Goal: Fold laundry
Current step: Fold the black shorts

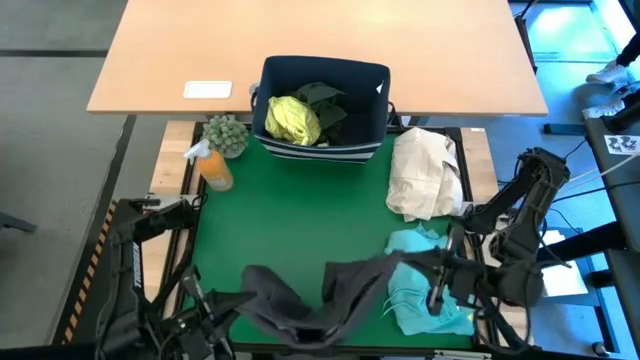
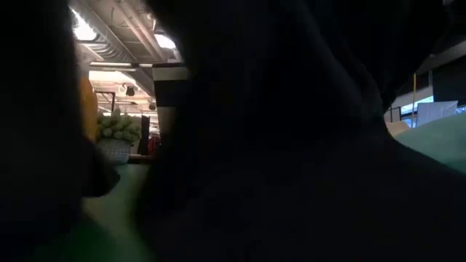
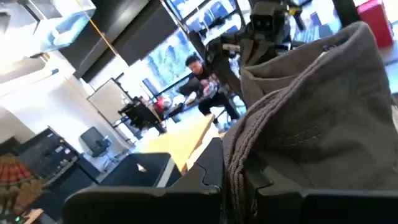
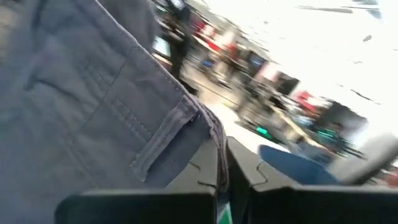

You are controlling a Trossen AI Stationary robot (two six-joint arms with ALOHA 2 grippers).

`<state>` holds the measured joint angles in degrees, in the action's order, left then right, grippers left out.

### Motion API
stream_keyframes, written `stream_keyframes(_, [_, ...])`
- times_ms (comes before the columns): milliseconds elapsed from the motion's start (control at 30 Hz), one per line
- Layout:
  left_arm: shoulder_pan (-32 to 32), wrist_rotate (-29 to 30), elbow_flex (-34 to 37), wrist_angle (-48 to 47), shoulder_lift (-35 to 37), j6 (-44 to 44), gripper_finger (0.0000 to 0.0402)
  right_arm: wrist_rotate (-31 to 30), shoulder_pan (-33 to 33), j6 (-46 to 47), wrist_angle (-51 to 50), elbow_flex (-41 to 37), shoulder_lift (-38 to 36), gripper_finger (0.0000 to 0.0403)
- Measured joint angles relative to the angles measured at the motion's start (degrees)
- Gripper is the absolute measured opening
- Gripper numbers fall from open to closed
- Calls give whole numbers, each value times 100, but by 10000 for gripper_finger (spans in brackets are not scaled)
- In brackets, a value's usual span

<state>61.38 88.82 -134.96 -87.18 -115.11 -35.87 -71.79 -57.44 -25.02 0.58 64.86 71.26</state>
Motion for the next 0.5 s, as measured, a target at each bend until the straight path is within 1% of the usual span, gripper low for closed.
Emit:
stream_keyframes(67, [-189, -361, -1, -289, 7, -306, 0, -110, 59, 339, -306, 0, 0, 6])
stream_keyframes(100, [-318, -584, 44, -277, 9, -474, 0, -82, 140, 545, -483, 0, 0, 6])
stream_keyframes(233, [-876, -1380, 536, -278, 34, -527, 0, 346, 518, 1779, -1681, -2, 24, 6])
stream_keyframes(367, [-1300, -1650, 1402, -279, 218, -851, 0, 596, 913, 3122, -2914, -20, 24, 6])
stream_keyframes(433, [-1429, -1612, 1991, -268, 491, -1210, 0, 604, 1043, 3427, -3138, -150, 24, 6])
stream_keyframes(500, [-1497, -1608, 2697, -280, 861, -1710, 0, 609, 1131, 3497, -3159, -316, 17, 6])
